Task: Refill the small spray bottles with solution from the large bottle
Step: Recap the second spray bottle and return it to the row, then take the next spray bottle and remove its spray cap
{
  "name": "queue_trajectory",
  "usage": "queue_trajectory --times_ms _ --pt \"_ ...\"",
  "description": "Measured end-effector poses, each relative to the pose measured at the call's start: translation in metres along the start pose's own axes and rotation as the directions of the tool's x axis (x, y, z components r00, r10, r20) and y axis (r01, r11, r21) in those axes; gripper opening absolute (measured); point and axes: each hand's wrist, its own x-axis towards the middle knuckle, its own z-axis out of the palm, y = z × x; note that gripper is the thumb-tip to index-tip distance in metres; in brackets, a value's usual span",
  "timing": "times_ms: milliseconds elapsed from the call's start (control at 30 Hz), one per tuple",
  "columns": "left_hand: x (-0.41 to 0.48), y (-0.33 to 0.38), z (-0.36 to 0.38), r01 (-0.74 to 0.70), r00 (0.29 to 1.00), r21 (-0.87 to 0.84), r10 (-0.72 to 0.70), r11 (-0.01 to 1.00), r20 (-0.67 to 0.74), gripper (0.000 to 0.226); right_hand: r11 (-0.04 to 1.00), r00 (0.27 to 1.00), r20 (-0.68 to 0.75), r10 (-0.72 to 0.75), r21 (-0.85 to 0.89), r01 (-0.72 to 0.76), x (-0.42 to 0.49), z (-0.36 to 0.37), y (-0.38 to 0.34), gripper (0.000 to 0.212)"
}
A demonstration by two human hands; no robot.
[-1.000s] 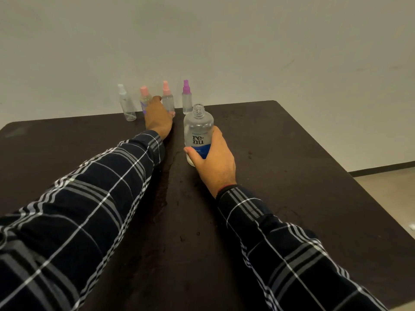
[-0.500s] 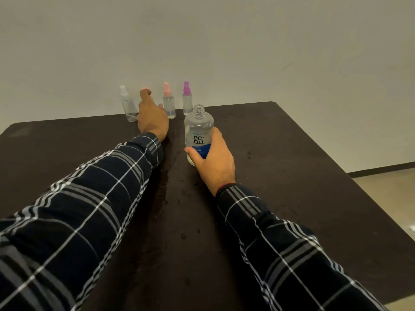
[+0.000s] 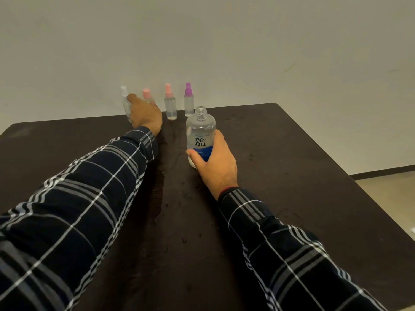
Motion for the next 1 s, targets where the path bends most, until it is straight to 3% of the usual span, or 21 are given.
queue_trajectory --times_ms 133,467,667,833,1000 --pt "0.007 -0.006 0.005 -0.026 0.998 0.081 0.021 0.996 0.065 0.036 1.000 1.000 0.000 -0.001 0.006 0.001 0.000 0.000 0.001 0.069" --pt "0.040 -0.032 0.029 0.032 0.994 0.019 -0.034 0.999 0.106 0.030 1.000 1.000 -0.006 -0.012 0.010 0.012 -0.001 0.000 0.001 0.067" --pt "0.024 -0.029 0.016 -0.081 0.983 0.071 0.067 0.994 0.173 0.031 1.000 1.000 -0.010 -0.026 0.010 0.027 -0.002 0.000 0.002 0.064" --pt "-0.023 -0.026 -0.029 -0.239 0.947 0.115 0.205 0.964 0.249 0.041 1.000 1.000 0.012 -0.018 0.010 0.017 -0.002 -0.003 -0.003 0.064" --pt "-0.078 -0.040 -0.081 -0.294 0.923 0.103 0.255 0.950 0.288 0.040 0.999 0.999 0.033 0.025 0.023 -0.026 -0.005 -0.005 -0.010 0.065"
